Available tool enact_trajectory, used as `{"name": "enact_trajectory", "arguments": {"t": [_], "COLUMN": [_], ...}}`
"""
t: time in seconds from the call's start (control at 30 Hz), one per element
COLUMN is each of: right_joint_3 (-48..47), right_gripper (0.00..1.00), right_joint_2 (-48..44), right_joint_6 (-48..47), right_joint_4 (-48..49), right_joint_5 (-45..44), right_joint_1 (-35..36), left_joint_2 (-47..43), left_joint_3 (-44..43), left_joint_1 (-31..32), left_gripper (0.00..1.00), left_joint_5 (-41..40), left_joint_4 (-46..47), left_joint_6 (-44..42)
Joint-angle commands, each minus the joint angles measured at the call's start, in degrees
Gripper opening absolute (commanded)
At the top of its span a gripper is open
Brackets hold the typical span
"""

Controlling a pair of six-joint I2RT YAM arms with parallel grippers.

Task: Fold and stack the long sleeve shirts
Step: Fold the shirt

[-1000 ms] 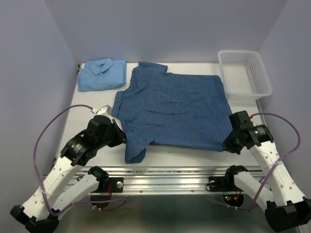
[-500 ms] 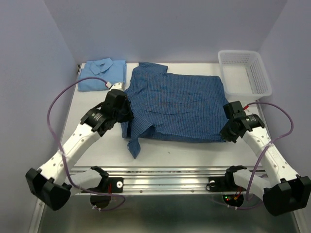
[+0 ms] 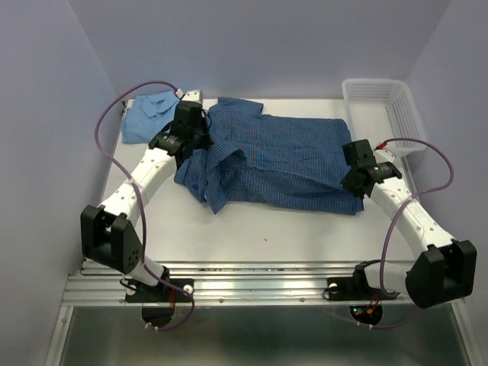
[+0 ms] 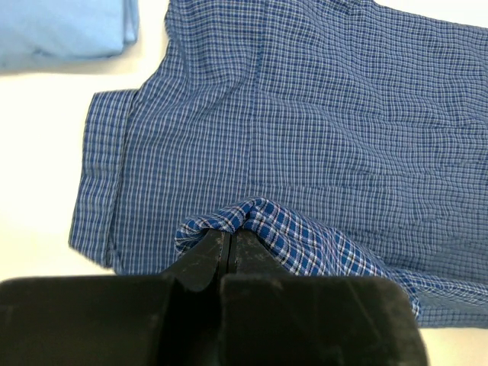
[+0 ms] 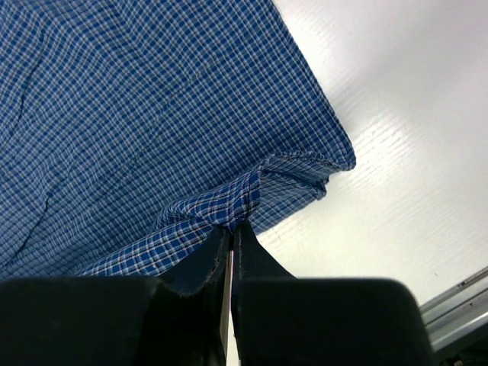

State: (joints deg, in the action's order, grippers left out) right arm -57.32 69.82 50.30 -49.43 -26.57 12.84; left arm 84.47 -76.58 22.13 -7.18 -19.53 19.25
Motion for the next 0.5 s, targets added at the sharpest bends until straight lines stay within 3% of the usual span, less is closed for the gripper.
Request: {"name": "enact_trajectory", "arguments": {"t": [0.0, 0.2, 0.47], "right_joint_3": [-2.45, -4.29, -6.66], "right_gripper": [0.01, 0.01, 0.01], "right_joint_2": [1.72, 6.55, 12.52], "right_joint_6": [-0.20, -1.70, -4.51], "right_joint_4": [5.83, 8.38, 9.53], "right_joint_5": [-5.51, -6.74, -9.64], "right_joint_1": [0.34, 0.34, 0.34], "left_joint_2": [2.45, 9.13, 22.04], "left_joint_3": [-4.81, -10.07, -24.48], "left_joint_1": [0.02, -0.16, -2.53], "left_gripper": [0.00, 0.00, 0.00], "left_joint_5": [-0.03, 0.06, 3.04], "left_joint_4": [8.44, 12.14, 8.63], "left_joint_6": [-4.56, -11.76, -17.83]}}
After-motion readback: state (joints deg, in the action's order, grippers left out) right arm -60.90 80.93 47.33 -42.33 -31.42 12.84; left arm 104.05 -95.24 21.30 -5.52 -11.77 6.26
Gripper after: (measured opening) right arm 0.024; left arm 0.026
